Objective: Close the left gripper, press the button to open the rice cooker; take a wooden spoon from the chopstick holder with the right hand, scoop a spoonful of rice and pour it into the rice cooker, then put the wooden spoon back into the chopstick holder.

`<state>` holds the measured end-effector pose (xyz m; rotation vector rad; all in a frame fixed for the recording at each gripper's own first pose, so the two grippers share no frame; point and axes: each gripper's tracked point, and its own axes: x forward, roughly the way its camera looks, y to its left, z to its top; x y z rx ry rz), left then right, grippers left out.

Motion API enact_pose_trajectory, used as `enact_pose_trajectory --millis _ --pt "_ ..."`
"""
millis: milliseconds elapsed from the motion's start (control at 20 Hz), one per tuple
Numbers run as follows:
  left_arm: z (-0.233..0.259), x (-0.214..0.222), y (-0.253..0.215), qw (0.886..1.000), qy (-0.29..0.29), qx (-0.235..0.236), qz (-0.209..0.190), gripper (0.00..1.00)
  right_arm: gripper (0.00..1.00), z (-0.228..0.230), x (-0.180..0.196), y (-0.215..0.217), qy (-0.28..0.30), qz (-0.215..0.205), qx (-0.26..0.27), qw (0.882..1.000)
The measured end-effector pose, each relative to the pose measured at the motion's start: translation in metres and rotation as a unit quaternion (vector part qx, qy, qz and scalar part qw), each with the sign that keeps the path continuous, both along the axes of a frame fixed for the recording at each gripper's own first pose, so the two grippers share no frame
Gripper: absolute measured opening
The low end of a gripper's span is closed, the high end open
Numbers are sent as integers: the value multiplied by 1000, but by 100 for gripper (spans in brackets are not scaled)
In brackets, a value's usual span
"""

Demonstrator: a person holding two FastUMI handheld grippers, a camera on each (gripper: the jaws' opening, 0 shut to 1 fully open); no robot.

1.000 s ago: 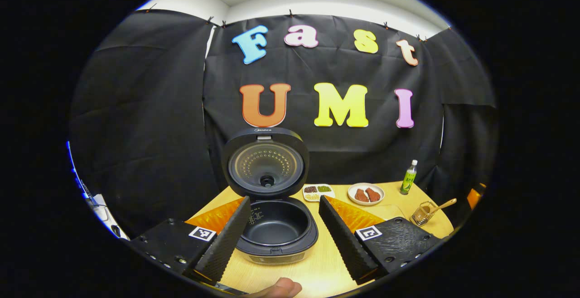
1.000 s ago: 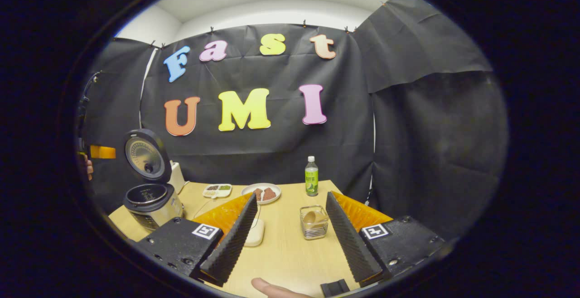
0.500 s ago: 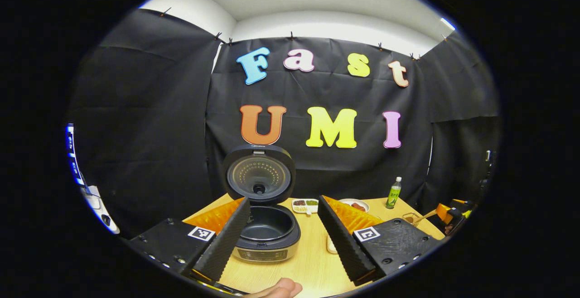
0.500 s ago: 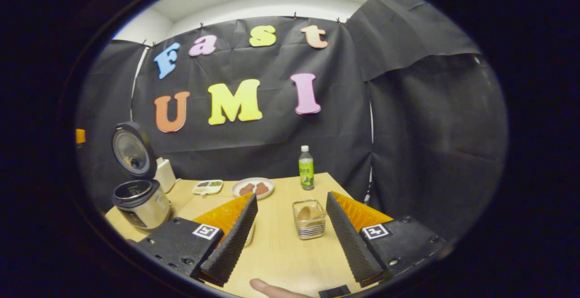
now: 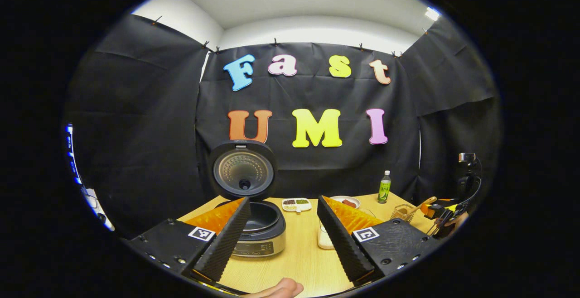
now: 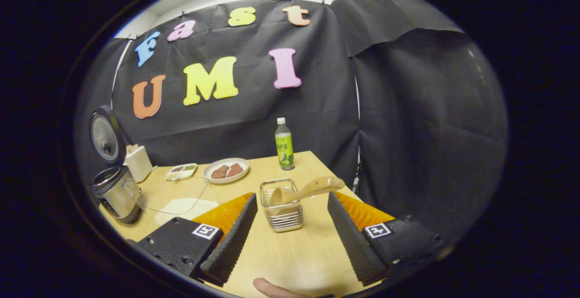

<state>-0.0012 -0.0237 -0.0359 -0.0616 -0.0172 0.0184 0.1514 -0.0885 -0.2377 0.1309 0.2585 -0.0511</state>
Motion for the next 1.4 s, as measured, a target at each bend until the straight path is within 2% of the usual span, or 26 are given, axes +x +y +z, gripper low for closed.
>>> enact_pose_trajectory --millis 150,250,400,550,600,700,750,800,850,900,1050,1400 --pt "-3 -1 -9 1000 -8 3 -7 95 100 -16 15 -6 9 4 11 1000" --pt "-4 -4 -15 1000 -12 5 -14 95 96 -19 31 -9 -1 2 13 1000" --pt "-5 -4 -13 1000 -21 11 -11 95 92 -22 58 -12 -12 -4 -15 1000" --pt "-13 -5 -13 1000 -19 10 -13 95 71 -31 77 -3 8 6 26 1000" --pt "-17 -3 -12 1000 -18 8 -14 95 75 -31 84 3 10 14 34 999" --pt "-28 0 -7 1000 -5 0 -12 95 65 -27 92 2 0 12 13 1000" --pt "-34 0 -6 1000 2 -4 -13 95 45 -20 95 5 -8 14 19 1000" --pt "-36 0 -5 1000 3 -5 -16 95 36 -13 93 15 -10 21 26 999" --pt "-37 0 0 1000 3 -5 -12 95 21 -9 93 16 -7 10 18 1000" --pt "-40 0 5 1000 4 -5 -8 95 18 -10 104 18 -4 12 14 1000" --pt "-41 -5 13 1000 5 -7 -5 95 12 15 103 28 -31 18 1 999" --pt "-45 -14 32 1000 0 -7 2 95 11 76 87 45 -70 35 -45 996"
